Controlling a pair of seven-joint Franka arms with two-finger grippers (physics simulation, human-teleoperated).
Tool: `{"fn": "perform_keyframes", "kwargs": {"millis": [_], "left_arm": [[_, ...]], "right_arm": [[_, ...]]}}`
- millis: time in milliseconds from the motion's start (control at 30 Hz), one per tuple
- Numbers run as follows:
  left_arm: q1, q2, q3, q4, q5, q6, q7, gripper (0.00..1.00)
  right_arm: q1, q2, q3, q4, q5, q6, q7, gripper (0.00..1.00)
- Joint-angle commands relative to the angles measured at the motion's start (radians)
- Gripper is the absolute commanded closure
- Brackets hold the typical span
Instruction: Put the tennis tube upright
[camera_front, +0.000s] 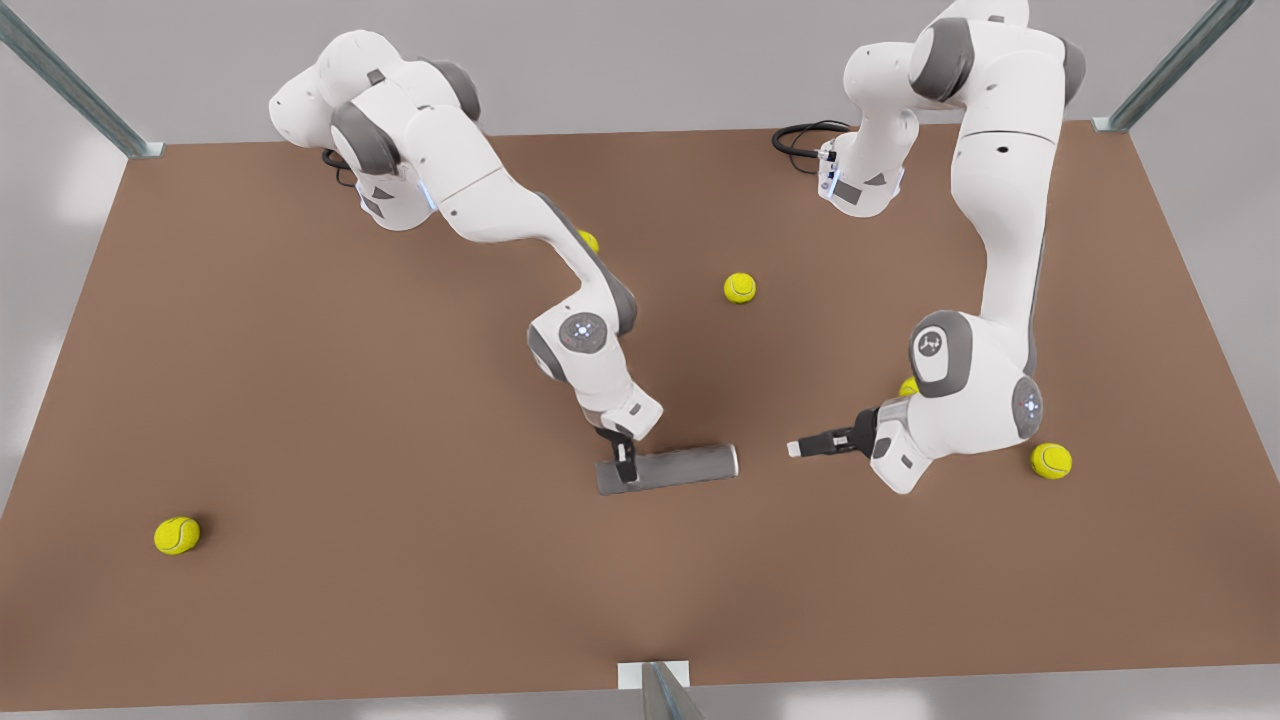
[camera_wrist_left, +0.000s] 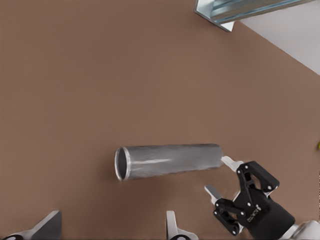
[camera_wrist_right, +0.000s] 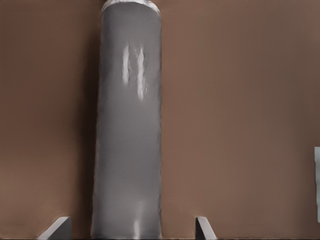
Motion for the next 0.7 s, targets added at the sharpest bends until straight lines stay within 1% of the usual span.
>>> {"fn": "perform_keyframes", "kwargs": {"millis": [0, 33, 67, 100, 133, 167, 200, 267, 333, 400, 433, 467, 500, 600, 667], "left_arm": [[0.0, -0.002, -0.002, -0.008, -0.024, 0.0, 0.001, 0.01], [0.011, -0.009, -0.016, -0.036, -0.033, 0.017, -0.001, 0.01], [0.039, -0.032, -0.066, -0.118, -0.083, 0.12, -0.001, 0.01], [0.051, -0.033, -0.092, -0.131, -0.116, 0.137, -0.002, 0.01], [0.048, -0.032, -0.092, -0.131, -0.146, 0.138, -0.002, 0.01], [0.048, -0.022, -0.092, -0.128, -0.159, 0.154, -0.001, 0.01], [0.037, -0.01, -0.092, -0.128, -0.16, 0.186, -0.001, 0.01], [0.037, 0.011, -0.092, -0.112, -0.171, 0.201, 0.002, 0.01], [0.045, 0.057, -0.092, -0.07, -0.171, 0.201, 0.022, 0.01], [0.043, 0.134, -0.094, 0.021, -0.172, 0.201, 0.022, 0.01], [0.039, 0.151, -0.094, 0.032, -0.212, 0.201, 0.025, 0.01], [0.037, 0.18, -0.094, 0.061, -0.224, 0.201, 0.044, 0.01], [0.036, 0.197, -0.094, 0.078, -0.226, 0.201, 0.059, 0.01], [0.036, 0.264, -0.103, 0.162, -0.229, 0.198, 0.061, 0.01], [0.043, 0.294, -0.115, 0.179, -0.234, 0.198, 0.097, 0.01]], "right_arm": [[-0.015, -0.022, 0.002, -0.003, 0.001, -0.03, 0.0, 0.0], [-0.068, -0.099, 0.006, -0.007, 0.003, -0.151, 0.002, 0.0], [-0.119, -0.168, 0.008, -0.009, 0.015, -0.265, 0.003, 0.0], [-0.173, -0.246, 0.006, -0.03, 0.03, -0.368, 0.037, 0.0], [-0.234, -0.326, 0.006, -0.056, 0.031, -0.446, 0.081, 0.0], [-0.335, -0.382, 0.008, -0.047, 0.061, -0.564, 0.109, 0.0], [-0.414, -0.436, 0.008, -0.047, 0.069, -0.655, 0.193, 0.0], [-0.483, -0.496, 0.003, -0.052, 0.06, -0.793, 0.503, 0.0], [-0.492, -0.531, -0.001, -0.055, 0.055, -0.874, 0.737, 0.0], [-0.493, -0.54, -0.003, -0.066, 0.02, -0.883, 0.856, 0.0], [-0.507, -0.545, 0.006, -0.067, -0.006, -0.88, 0.913, 0.0], [-0.532, -0.553, 0.02, -0.066, -0.022, -0.877, 0.914, 0.0], [-0.564, -0.551, 0.062, -0.066, -0.037, -0.867, 0.914, 0.0], [-0.555, -0.55, 0.063, -0.064, -0.049, -0.866, 0.913, 0.0], [-0.562, -0.547, 0.063, -0.064, -0.057, -0.865, 0.91, 0.0]]}}
